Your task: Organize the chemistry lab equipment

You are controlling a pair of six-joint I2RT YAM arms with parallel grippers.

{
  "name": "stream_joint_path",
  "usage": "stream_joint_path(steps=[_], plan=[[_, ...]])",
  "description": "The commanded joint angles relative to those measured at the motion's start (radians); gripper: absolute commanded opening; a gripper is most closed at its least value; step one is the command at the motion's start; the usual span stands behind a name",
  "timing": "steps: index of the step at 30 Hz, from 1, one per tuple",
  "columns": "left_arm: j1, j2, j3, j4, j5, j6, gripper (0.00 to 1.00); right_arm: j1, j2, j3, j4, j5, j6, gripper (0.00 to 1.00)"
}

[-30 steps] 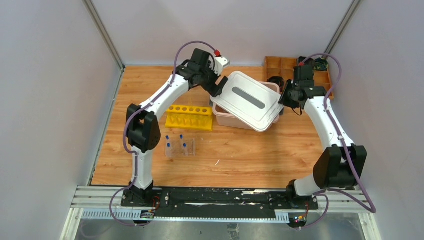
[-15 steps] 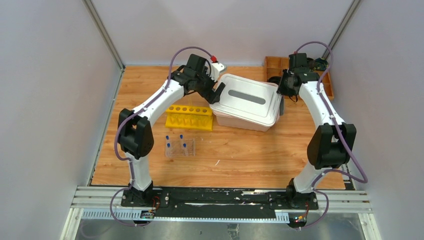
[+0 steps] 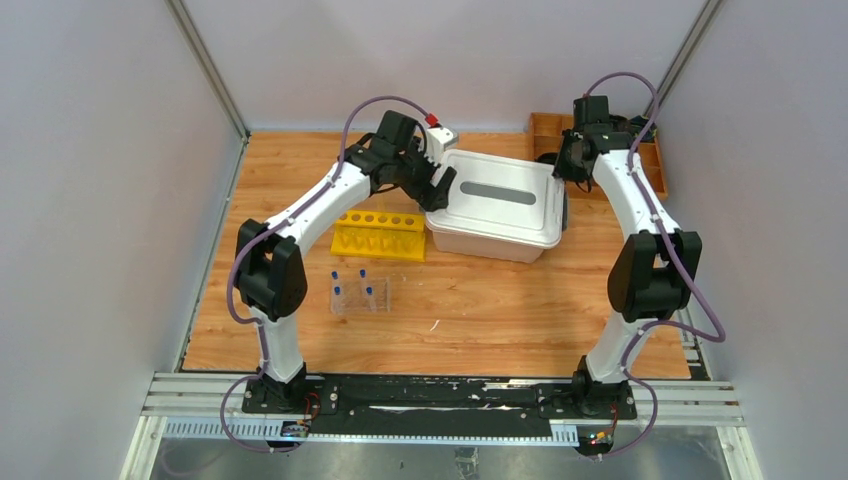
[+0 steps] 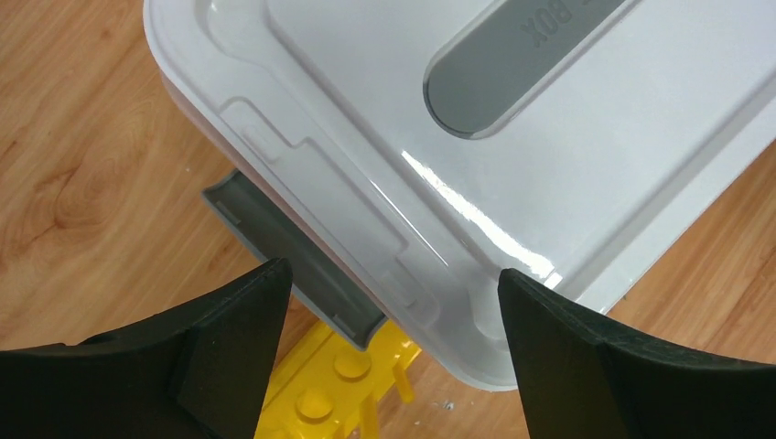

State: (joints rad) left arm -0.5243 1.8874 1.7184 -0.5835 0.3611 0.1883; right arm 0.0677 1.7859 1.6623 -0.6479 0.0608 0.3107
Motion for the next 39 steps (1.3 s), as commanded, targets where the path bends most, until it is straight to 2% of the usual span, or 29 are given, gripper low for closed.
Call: stream_joint_path(steps=[1,17,28,33,39], plan=[[-0.010,-0.059,-0.030,0.021,0.040,-0.020,0.88,0.003,0.044,0.033,-0.048,0.009,-0.019,0.27],[-0.011,-0.063,0.009,0.038,-0.065,-0.009,0.89,0.002,0.118,0.144,-0.056,-0.034,-0.020,0.27],[-0.011,-0.011,0.017,0.066,-0.109,-0.013,0.88,0.007,0.071,0.136,-0.036,-0.153,0.023,0.27],[-0.009,0.009,0.011,0.073,-0.164,0.009,0.86,0.007,0.067,0.148,-0.028,-0.130,0.003,0.28],[-0.006,0.019,0.006,0.076,-0.216,0.004,0.80,0.007,0.079,0.160,-0.068,-0.072,-0.009,0.31]])
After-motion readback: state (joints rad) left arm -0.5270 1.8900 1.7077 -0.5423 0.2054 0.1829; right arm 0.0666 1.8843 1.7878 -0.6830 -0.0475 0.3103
